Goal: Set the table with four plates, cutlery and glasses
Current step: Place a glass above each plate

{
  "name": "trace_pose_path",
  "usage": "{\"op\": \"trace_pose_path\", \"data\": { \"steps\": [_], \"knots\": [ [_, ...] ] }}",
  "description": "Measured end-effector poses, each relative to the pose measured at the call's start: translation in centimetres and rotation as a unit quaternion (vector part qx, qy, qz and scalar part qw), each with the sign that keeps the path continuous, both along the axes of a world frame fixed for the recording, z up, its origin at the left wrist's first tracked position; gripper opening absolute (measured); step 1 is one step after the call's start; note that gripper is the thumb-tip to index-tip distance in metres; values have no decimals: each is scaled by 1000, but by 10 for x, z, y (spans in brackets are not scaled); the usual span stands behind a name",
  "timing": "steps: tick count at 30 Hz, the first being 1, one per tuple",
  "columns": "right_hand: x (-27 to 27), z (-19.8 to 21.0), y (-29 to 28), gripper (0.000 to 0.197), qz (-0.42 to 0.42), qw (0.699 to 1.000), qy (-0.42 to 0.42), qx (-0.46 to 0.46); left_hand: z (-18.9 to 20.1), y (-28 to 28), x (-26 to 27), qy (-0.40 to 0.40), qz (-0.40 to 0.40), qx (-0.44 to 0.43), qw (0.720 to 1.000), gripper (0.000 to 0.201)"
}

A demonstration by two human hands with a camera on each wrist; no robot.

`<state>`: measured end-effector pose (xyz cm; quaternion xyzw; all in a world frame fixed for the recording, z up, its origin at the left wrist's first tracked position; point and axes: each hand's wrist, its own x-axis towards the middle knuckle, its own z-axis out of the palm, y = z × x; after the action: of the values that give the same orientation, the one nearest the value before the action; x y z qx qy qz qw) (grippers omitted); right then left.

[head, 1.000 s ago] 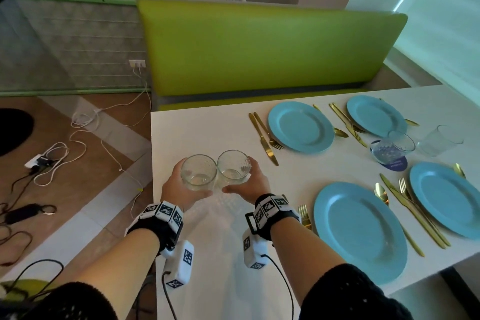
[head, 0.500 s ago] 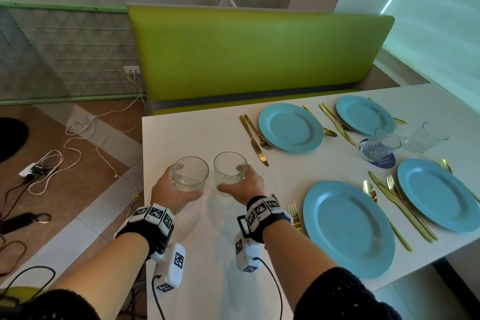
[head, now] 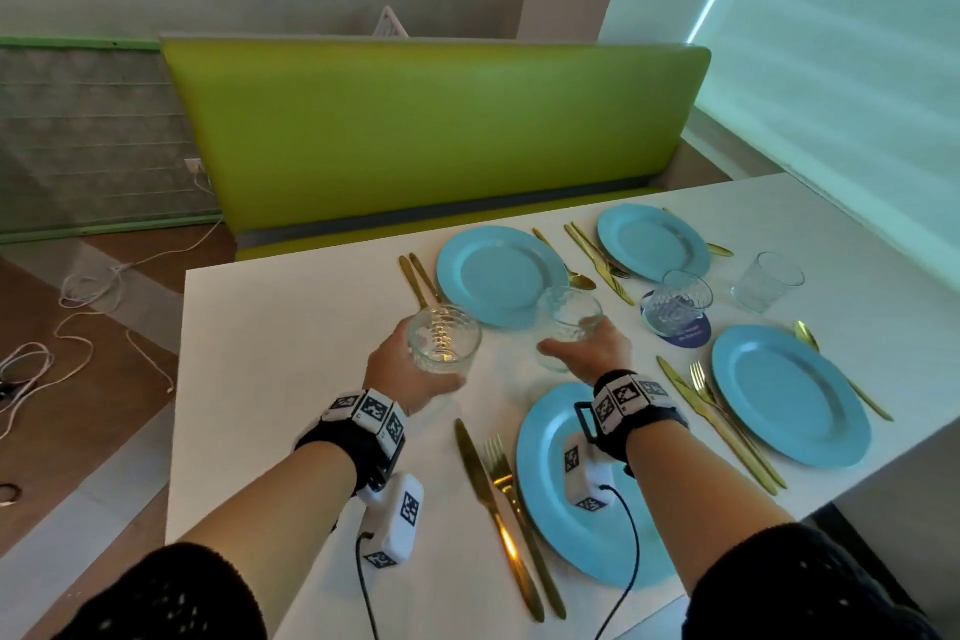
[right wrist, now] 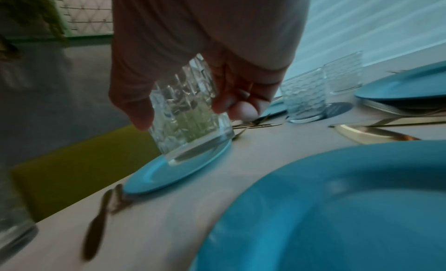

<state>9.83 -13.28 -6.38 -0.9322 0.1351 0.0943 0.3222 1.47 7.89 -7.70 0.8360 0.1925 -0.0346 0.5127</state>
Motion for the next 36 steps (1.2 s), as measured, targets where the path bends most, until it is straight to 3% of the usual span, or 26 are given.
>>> {"op": "trace_pose_path", "data": {
  "steps": [10, 29, 36],
  "knots": [
    [41, -27, -67, 80, -100, 995, 27, 7, -11, -60, 43, 8, -20, -18, 1000, 83],
    [70, -53, -75, 77, -125, 990, -1, 68, -33, -69, 66, 19, 1, -23, 1000, 87],
    [72, -59, -75, 87, -146, 986, 3, 85, -36, -70, 66, 10, -9, -16, 1000, 85]
  ]
}}
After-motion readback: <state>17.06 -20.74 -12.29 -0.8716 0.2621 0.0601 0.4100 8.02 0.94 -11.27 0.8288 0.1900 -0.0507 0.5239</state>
